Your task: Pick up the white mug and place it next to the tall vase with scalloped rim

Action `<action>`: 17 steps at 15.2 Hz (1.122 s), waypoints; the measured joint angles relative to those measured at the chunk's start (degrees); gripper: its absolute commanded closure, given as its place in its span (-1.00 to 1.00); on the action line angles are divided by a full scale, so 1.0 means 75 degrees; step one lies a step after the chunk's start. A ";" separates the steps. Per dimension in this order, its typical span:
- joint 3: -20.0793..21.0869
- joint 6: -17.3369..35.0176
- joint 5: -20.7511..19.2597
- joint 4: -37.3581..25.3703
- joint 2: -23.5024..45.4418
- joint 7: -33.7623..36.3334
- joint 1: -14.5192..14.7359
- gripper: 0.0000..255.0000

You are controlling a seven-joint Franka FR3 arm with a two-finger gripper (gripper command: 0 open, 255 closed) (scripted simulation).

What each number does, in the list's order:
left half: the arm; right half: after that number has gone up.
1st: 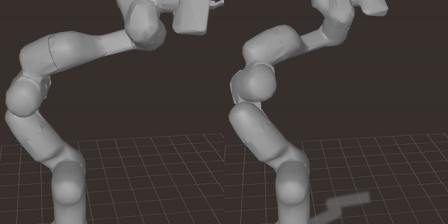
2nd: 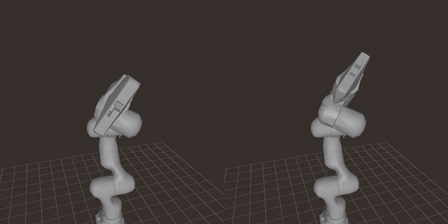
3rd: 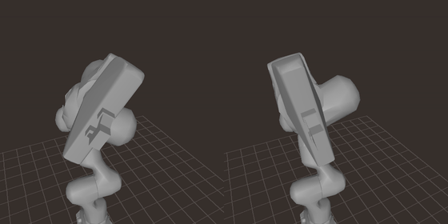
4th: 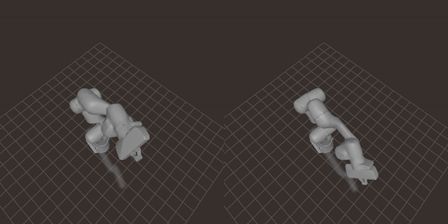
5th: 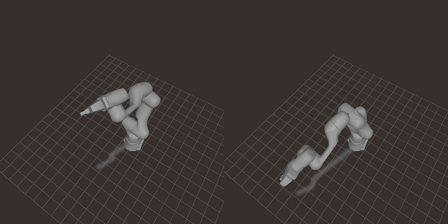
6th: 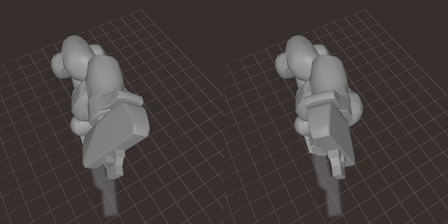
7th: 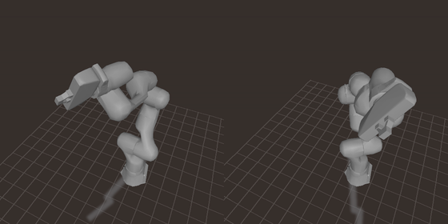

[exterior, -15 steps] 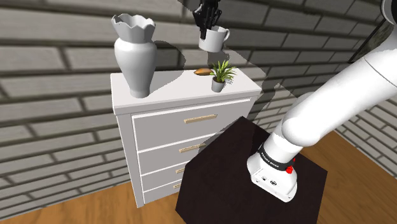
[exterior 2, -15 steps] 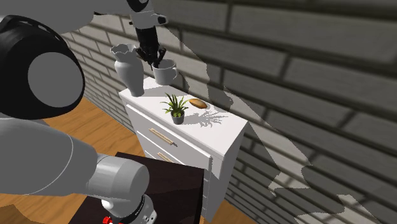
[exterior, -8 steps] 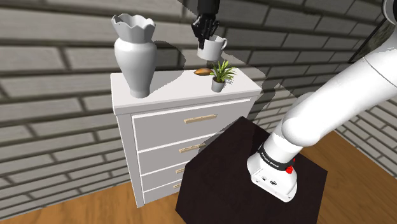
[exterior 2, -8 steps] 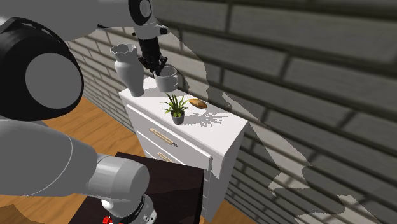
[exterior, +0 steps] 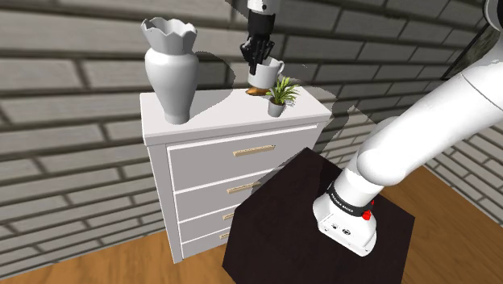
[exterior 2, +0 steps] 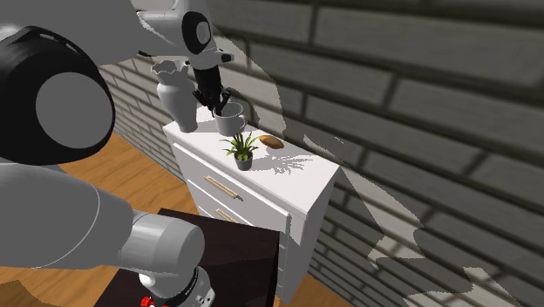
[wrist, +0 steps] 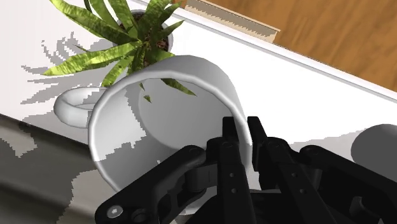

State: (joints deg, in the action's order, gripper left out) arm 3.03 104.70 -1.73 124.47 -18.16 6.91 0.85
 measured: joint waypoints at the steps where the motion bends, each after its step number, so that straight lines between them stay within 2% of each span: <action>1: 0.0005 0.0098 0.0001 0.0095 0.0004 0.0012 0.0003 1.00; 17: 0.0025 0.1794 -0.0039 0.1357 0.0375 0.0072 -0.0005 1.00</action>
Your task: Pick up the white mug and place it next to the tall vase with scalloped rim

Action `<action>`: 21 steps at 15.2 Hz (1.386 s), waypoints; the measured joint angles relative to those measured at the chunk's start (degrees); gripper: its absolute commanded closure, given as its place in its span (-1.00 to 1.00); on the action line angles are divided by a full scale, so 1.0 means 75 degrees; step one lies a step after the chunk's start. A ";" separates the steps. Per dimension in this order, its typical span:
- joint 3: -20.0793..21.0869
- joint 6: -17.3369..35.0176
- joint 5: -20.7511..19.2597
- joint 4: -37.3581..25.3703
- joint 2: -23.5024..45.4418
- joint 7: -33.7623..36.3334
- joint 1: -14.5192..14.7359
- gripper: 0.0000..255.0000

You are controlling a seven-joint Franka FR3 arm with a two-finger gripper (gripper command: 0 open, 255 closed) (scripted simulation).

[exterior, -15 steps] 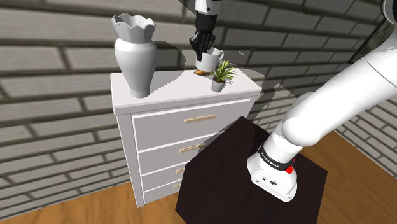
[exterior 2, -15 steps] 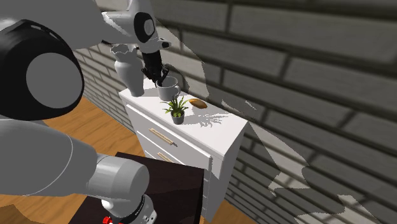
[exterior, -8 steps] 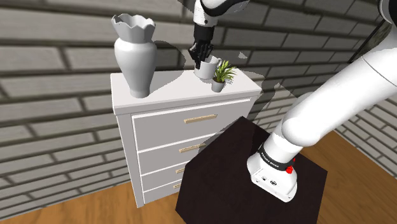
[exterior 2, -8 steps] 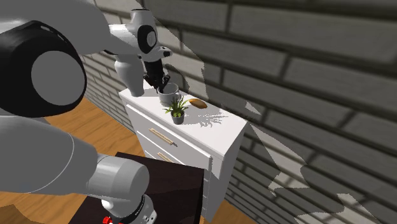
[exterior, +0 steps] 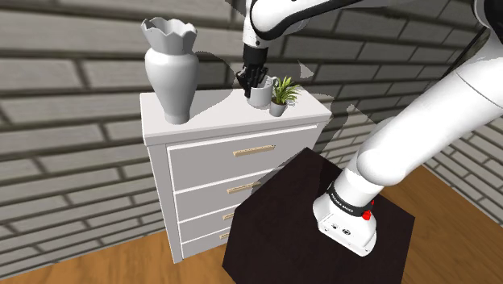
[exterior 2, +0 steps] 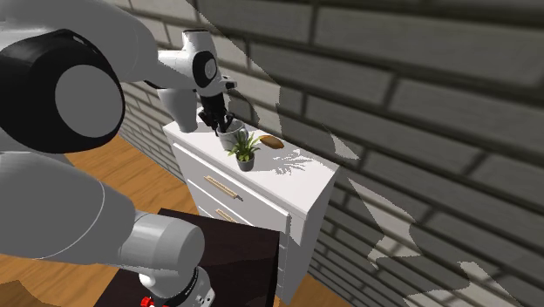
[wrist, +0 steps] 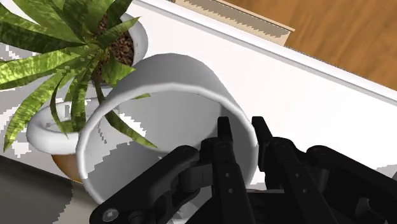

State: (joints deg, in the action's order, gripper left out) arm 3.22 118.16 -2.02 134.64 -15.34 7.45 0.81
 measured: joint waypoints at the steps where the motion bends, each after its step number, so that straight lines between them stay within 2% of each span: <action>1: -0.0002 0.0104 -0.0005 0.0081 0.0028 0.0002 -0.0004 1.00; 4: 0.0023 0.0423 -0.0013 0.0261 0.0163 0.0046 0.0005 1.00; 10: 0.0026 0.0482 -0.0013 0.0301 0.0187 0.0044 -0.0002 1.00; 11: 0.0027 0.0489 -0.0013 0.0308 0.0186 0.0043 -0.0003 -1.00; 17: 0.0010 0.0477 -0.0017 0.0332 0.0205 0.0038 -0.0018 -1.00; 21: 0.0001 -0.0357 0.0015 -0.0223 -0.0088 -0.0010 -0.0012 -1.00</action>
